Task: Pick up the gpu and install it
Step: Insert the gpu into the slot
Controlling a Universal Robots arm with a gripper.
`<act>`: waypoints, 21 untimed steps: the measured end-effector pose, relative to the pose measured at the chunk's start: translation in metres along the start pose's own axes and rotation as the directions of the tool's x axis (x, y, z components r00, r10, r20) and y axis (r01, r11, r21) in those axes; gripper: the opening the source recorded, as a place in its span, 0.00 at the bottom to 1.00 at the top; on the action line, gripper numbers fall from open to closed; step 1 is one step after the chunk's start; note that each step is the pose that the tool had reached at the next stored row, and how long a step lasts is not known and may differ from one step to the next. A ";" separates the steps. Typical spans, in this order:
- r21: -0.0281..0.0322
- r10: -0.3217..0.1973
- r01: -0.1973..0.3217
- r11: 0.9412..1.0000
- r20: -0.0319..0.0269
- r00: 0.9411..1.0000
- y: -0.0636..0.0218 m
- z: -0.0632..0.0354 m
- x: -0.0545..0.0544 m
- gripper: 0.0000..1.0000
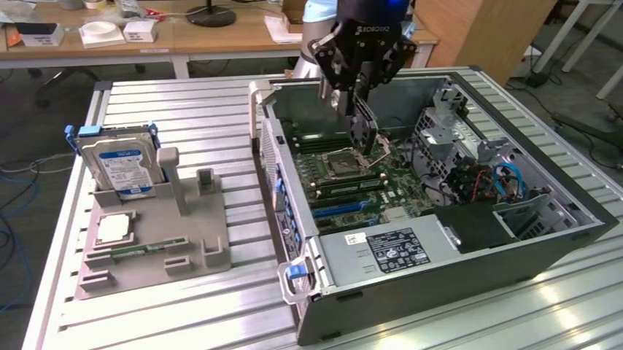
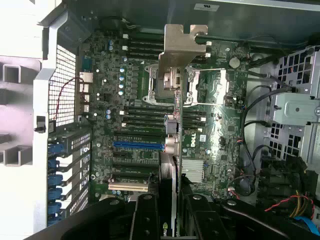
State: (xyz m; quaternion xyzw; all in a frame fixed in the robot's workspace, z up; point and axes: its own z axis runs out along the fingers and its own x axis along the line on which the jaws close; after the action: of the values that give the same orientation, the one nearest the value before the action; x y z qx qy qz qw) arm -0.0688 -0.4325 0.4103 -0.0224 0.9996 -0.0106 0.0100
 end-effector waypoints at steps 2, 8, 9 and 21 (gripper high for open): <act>0.000 0.000 0.000 1.000 0.000 1.000 0.0000 0.0000 0.000 0.26; 0.000 0.000 0.000 1.000 0.000 1.000 0.0000 0.0000 0.000 0.26; 0.000 0.000 0.000 1.000 0.000 1.000 0.0000 0.0000 0.000 0.26; 0.000 -0.020 0.020 1.000 0.000 1.000 0.0000 0.0000 0.000 0.26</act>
State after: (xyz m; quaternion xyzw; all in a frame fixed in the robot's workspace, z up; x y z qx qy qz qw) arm -0.0687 -0.4325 0.4103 -0.0323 0.9994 -0.0105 0.0101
